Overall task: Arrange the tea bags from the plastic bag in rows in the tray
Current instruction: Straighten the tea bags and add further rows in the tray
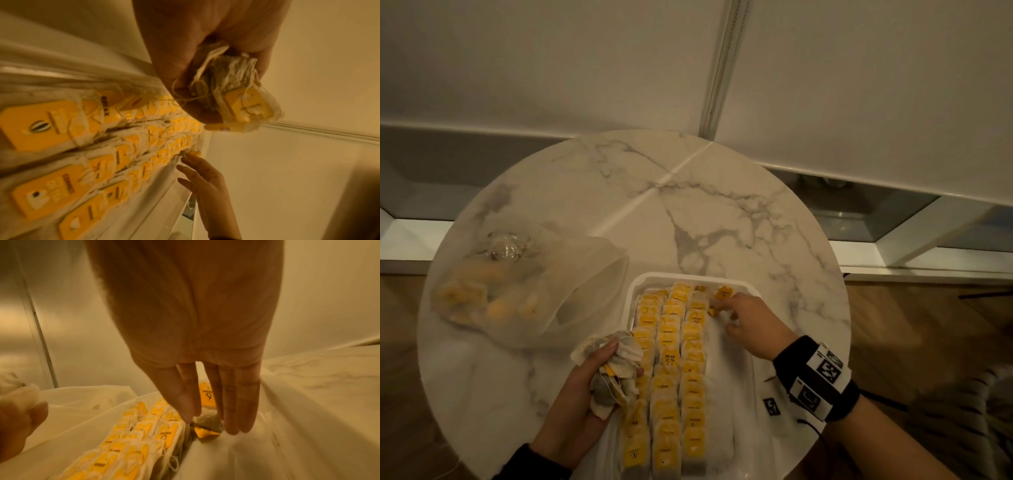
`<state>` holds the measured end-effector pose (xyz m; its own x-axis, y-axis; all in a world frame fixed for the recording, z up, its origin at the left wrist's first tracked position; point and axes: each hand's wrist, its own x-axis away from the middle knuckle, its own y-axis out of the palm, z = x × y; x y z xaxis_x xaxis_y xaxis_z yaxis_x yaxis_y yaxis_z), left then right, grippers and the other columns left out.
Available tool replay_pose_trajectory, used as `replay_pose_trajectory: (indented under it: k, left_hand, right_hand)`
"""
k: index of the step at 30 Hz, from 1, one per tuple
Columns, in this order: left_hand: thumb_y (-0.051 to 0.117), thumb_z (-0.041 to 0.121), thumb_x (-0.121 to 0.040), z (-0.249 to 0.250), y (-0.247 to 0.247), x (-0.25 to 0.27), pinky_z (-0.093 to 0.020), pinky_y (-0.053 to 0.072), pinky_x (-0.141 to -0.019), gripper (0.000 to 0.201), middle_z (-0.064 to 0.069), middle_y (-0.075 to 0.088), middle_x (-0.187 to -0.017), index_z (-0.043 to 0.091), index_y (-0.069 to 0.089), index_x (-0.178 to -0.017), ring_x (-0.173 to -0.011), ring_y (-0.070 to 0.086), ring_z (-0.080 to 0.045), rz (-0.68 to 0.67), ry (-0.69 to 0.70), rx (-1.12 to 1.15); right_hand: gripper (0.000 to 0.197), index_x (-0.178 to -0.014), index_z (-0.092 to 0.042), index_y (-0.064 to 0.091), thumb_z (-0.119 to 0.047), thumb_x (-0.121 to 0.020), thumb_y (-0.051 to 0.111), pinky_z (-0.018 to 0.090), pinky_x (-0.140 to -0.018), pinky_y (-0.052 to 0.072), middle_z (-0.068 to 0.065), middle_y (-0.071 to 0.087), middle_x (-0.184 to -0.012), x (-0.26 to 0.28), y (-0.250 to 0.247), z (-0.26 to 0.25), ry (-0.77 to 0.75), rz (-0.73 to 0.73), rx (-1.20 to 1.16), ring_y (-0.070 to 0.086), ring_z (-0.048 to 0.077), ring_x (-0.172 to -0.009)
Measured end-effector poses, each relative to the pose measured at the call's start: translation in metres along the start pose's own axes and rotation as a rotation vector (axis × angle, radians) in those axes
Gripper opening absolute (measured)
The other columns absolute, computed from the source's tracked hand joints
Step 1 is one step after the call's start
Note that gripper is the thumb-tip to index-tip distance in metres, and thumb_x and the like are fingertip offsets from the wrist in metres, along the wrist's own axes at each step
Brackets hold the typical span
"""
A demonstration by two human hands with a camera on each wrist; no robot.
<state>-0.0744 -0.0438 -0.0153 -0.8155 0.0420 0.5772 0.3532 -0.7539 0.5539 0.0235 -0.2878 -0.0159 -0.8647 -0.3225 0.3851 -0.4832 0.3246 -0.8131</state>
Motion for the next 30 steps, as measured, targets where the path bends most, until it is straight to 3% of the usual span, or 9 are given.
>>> replay_pose_trajectory:
  k: [6,8,11,14,17,20,23,26,30]
  left_hand:
    - [0.055,0.024,-0.077,0.001,0.003,0.003,-0.025,0.052,-0.042,0.027,-0.012,0.067,-0.064,0.008,0.077,-0.079,-0.049,0.065,-0.019,-0.001,-0.003,0.011]
    - [0.055,0.023,-0.077,0.001,0.005,0.003,-0.026,0.053,-0.041,0.028,-0.012,0.065,-0.062,0.003,0.070,-0.090,-0.049,0.065,-0.019,-0.001,0.002,0.013]
    - [0.056,0.022,-0.077,0.000,0.005,0.003,-0.025,0.053,-0.040,0.025,-0.012,0.065,-0.062,0.004,0.072,-0.085,-0.049,0.064,-0.019,-0.002,0.011,0.013]
    - [0.056,0.023,-0.078,0.000,0.004,0.004,-0.025,0.053,-0.042,0.027,-0.010,0.066,-0.064,0.004,0.068,-0.093,-0.052,0.066,-0.018,-0.009,0.020,0.002]
    - [0.055,0.022,-0.078,0.000,0.003,0.003,-0.025,0.052,-0.040,0.029,-0.009,0.066,-0.063,0.003,0.065,-0.097,-0.050,0.065,-0.017,-0.016,0.021,0.014]
    - [0.057,0.023,-0.077,-0.001,0.002,0.003,-0.026,0.053,-0.041,0.028,-0.010,0.066,-0.062,0.002,0.066,-0.094,-0.049,0.065,-0.018,-0.005,0.002,0.022]
    - [0.056,0.023,-0.079,-0.003,-0.001,0.002,-0.026,0.053,-0.043,0.029,-0.011,0.065,-0.060,0.002,0.065,-0.095,-0.048,0.064,-0.018,-0.022,0.001,0.033]
    - [0.054,0.023,-0.081,-0.005,-0.003,0.001,-0.026,0.053,-0.046,0.030,-0.010,0.063,-0.057,0.001,0.065,-0.099,-0.047,0.063,-0.018,-0.038,0.029,0.028]
    - [0.053,0.022,-0.082,-0.007,-0.007,-0.002,-0.026,0.053,-0.046,0.034,-0.010,0.062,-0.056,-0.001,0.064,-0.104,-0.045,0.061,-0.018,-0.048,0.037,0.020]
  right_hand:
    - [0.042,-0.122,-0.009,0.063,0.004,-0.084,0.054,0.018,-0.095,0.034,0.007,0.056,-0.130,0.000,-0.002,0.000,-0.003,0.093,-0.037,0.054,0.024,-0.115]
    - [0.044,-0.124,-0.008,0.062,0.006,-0.082,0.054,0.023,-0.103,0.037,0.006,0.053,-0.133,-0.001,-0.001,-0.002,-0.028,0.070,-0.045,0.050,0.023,-0.122]
    - [0.043,-0.122,-0.009,0.063,0.005,-0.083,0.052,0.034,-0.109,0.036,0.007,0.051,-0.134,-0.002,0.001,-0.005,-0.039,0.005,-0.008,0.044,0.022,-0.127]
    - [0.041,-0.120,-0.011,0.063,0.003,-0.083,0.052,0.037,-0.110,0.034,0.006,0.049,-0.136,-0.001,0.000,-0.006,-0.034,-0.019,0.003,0.042,0.022,-0.129]
    - [0.045,-0.127,-0.014,0.061,0.000,-0.085,0.054,0.026,-0.104,0.037,0.005,0.046,-0.135,0.003,-0.004,-0.003,-0.013,0.007,-0.008,0.047,0.021,-0.123]
    - [0.044,-0.130,-0.019,0.060,-0.004,-0.089,0.055,0.013,-0.086,0.032,0.003,0.047,-0.126,0.008,-0.009,-0.002,0.007,0.044,-0.008,0.053,0.018,-0.108]
    - [0.045,-0.131,-0.022,0.061,-0.003,-0.091,0.050,0.013,-0.082,0.029,0.003,0.048,-0.115,0.006,-0.008,-0.004,0.009,-0.024,0.037,0.049,0.015,-0.097]
    - [0.046,-0.133,-0.018,0.059,-0.001,-0.093,0.044,0.018,-0.083,0.030,0.010,0.054,-0.122,0.002,-0.010,-0.010,0.029,-0.111,0.103,0.053,0.024,-0.110]
    - [0.036,-0.121,-0.007,0.063,0.000,-0.092,0.044,0.020,-0.086,0.033,0.009,0.060,-0.123,-0.007,-0.013,-0.018,0.029,-0.145,0.154,0.055,0.026,-0.113]
